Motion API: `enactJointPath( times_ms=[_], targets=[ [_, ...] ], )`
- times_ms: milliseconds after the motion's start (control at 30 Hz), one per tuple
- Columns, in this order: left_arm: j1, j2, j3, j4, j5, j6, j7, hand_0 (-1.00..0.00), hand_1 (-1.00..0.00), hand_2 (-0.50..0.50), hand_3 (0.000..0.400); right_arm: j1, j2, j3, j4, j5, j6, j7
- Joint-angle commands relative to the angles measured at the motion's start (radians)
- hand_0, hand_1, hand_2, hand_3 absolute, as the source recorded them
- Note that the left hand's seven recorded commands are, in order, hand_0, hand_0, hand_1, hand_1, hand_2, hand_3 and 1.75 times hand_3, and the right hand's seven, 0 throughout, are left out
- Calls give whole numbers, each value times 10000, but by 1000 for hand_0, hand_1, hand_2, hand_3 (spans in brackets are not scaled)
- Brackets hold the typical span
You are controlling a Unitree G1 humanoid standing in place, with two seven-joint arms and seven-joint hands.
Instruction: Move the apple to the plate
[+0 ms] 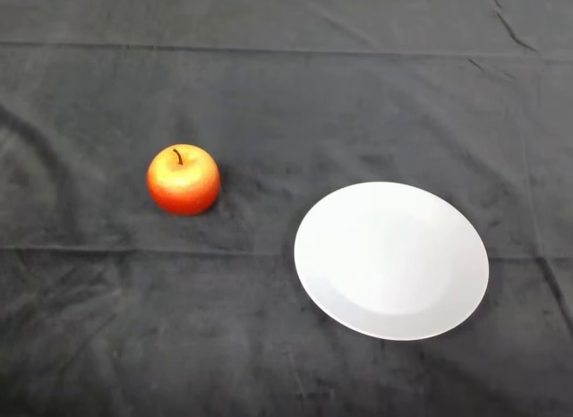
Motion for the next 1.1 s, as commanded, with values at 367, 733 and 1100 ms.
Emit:
enactJointPath(
  times_ms=[367, 733, 1100],
  targets=[
    [-567, -435, -691, -593, 935, -225, -340, 0, 0, 0, 0, -67, -192, -36, -1, 180, -96, 53],
    [-824, -965, -1800, -796, 1947, -333, -1124, 0, 0, 0, 0, -61, -184, -32, -19, 178, -95, 46],
    [-968, -1554, -2814, -906, 2792, -414, -2089, 0, 0, 0, 0, -54, -174, -27, -42, 176, -93, 36]
  ],
)
